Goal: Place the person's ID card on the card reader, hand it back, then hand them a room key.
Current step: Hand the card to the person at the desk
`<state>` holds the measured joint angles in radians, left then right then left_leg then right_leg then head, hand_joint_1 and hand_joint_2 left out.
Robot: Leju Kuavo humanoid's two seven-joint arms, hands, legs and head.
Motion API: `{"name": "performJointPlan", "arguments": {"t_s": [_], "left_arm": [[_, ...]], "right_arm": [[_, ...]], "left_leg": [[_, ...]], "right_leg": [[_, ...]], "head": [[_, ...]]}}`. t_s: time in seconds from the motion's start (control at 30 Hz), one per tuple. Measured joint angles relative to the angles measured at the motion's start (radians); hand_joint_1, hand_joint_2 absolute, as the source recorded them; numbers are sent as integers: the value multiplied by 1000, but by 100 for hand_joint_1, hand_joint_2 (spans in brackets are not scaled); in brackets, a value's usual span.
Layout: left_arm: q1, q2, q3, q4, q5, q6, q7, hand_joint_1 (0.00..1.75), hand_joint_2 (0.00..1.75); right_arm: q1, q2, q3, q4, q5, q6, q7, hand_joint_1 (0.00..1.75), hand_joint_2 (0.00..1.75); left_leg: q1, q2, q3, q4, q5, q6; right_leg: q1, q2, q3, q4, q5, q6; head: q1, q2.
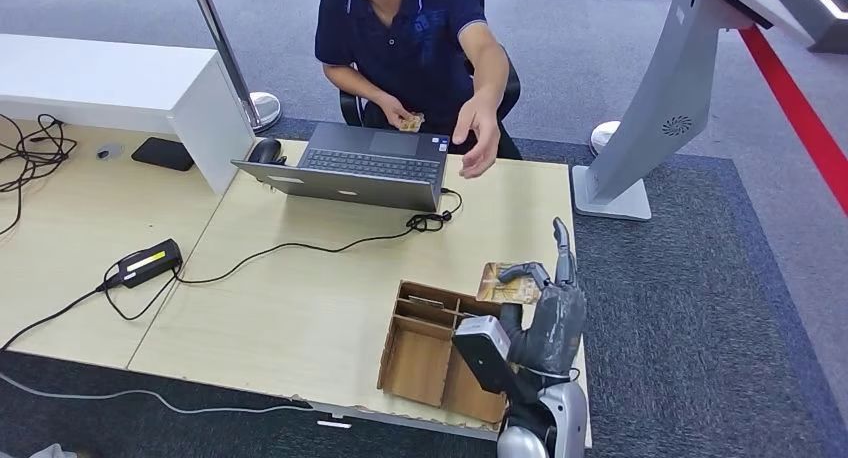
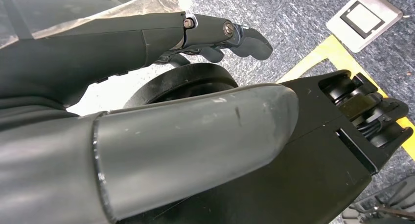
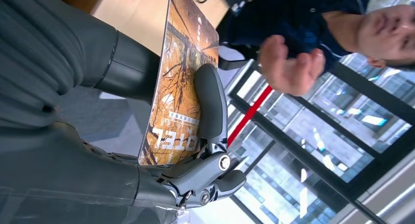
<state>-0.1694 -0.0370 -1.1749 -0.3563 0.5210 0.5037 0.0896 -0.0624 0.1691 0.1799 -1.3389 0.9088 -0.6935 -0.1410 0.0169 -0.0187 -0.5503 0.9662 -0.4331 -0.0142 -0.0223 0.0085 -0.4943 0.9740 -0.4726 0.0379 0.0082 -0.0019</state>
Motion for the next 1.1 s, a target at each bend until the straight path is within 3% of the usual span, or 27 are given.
{"name": "performJointPlan", "arguments": {"t_s": [0.67, 0.8, 0.83, 0.97, 1.03, 1.1], "left_arm": [[0, 0, 0, 0, 0, -4, 0, 0, 0], [0, 0, 0, 0, 0, -5, 0, 0, 0], [0, 0, 0, 0, 0, -5, 0, 0, 0], [0, 0, 0, 0, 0, -8, 0, 0, 0], [0, 0, 0, 0, 0, -9, 0, 0, 0], [0, 0, 0, 0, 0, -9, 0, 0, 0]], "right_arm": [[-101, 21, 174, -10, 9, 0, 16, 175, 175], [-102, 21, 184, -10, 10, 0, 20, 3, 175], [-103, 20, 187, -10, 13, 0, 25, 0, 175], [-105, 20, 198, -10, 25, 0, 41, 0, 0], [-105, 19, 201, -9, 28, 0, 49, 0, 0], [-106, 18, 206, -9, 28, 0, 58, 0, 87]], "left_leg": [[0, 0, 0, 0, 0, 0], [0, 0, 0, 0, 0, 0], [0, 0, 0, 0, 0, 0], [0, 0, 0, 0, 0, 0], [0, 0, 0, 0, 0, 0], [0, 0, 0, 0, 0, 0]], "right_leg": [[0, 0, 0, 0, 0, 0], [0, 0, 0, 0, 0, 0], [0, 0, 0, 0, 0, 0], [0, 0, 0, 0, 0, 0], [0, 0, 0, 0, 0, 0], [0, 0, 0, 0, 0, 0]], "head": [[0, 0], [0, 0], [0, 0], [0, 0], [0, 0], [0, 0]]}}
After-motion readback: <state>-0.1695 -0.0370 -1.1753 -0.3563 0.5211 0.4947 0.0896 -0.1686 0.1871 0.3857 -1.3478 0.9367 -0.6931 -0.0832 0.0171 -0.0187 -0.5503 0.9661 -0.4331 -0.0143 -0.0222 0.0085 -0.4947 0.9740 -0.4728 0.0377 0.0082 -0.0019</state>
